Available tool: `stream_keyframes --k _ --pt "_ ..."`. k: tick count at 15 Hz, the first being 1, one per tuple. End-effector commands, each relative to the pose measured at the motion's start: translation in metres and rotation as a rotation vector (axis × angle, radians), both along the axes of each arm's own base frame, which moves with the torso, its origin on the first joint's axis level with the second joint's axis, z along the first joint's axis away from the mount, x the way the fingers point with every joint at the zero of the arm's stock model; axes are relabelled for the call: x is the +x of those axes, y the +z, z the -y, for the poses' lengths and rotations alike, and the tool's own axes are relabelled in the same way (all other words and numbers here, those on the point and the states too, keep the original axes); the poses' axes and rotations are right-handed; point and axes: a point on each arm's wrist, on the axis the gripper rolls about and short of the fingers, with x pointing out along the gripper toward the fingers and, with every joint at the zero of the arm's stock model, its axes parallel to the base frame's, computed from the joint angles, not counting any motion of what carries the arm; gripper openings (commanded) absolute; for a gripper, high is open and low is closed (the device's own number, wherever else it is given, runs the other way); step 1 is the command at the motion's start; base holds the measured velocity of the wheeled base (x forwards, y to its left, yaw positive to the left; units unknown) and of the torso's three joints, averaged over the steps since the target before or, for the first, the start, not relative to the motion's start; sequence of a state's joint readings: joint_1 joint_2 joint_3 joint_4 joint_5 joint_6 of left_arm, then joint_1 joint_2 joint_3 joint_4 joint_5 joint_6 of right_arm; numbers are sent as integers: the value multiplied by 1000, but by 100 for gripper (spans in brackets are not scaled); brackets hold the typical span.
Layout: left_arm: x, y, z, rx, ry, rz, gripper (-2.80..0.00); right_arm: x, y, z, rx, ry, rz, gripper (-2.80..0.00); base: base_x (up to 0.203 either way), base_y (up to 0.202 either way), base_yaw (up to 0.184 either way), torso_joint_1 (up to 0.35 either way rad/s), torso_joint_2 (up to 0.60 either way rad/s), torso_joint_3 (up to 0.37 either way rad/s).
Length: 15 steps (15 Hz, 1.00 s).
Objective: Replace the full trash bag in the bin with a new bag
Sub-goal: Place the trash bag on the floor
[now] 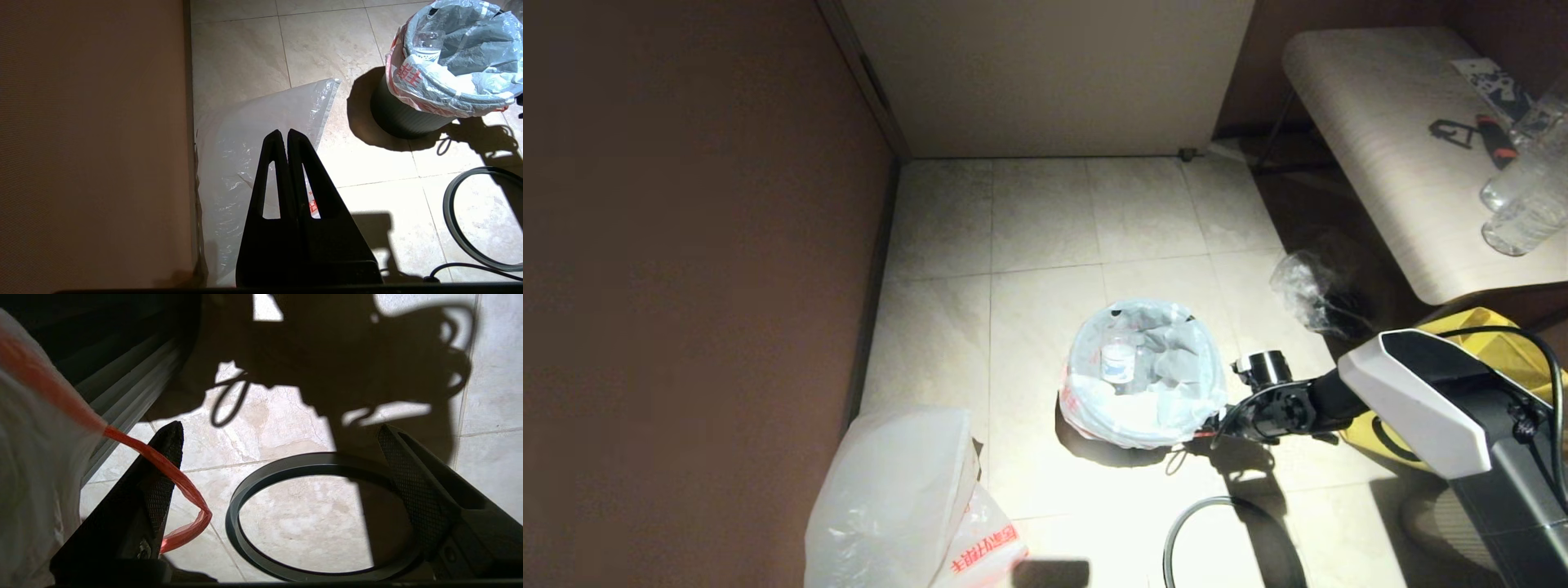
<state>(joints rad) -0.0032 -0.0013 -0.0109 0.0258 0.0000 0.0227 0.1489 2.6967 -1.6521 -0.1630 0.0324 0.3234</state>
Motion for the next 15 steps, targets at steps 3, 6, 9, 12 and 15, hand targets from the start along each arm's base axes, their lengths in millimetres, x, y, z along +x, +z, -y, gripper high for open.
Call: stream_keyframes --k 3,6,9,12,15 --pt "0 0 0 0 0 0 -280 2 -16 2 -16 -6 -21 0 0 0 0 0 0 0" --pt "0 0 0 0 0 0 -280 0 -24 4 -76 -8 -39 0 0 0 0 0 0 0" --pt "0 0 0 0 0 -2 -280 -1 -24 4 -89 -15 -40 0 0 0 0 0 0 0" --pt "0 0 0 0 2 0 -280 0 -18 3 -85 -20 -26 -280 0 0 0 0 0 0" --pt "0 0 0 0 1 0 -280 1 -7 1 -57 -48 -10 -280 0 0 0 0 0 0"
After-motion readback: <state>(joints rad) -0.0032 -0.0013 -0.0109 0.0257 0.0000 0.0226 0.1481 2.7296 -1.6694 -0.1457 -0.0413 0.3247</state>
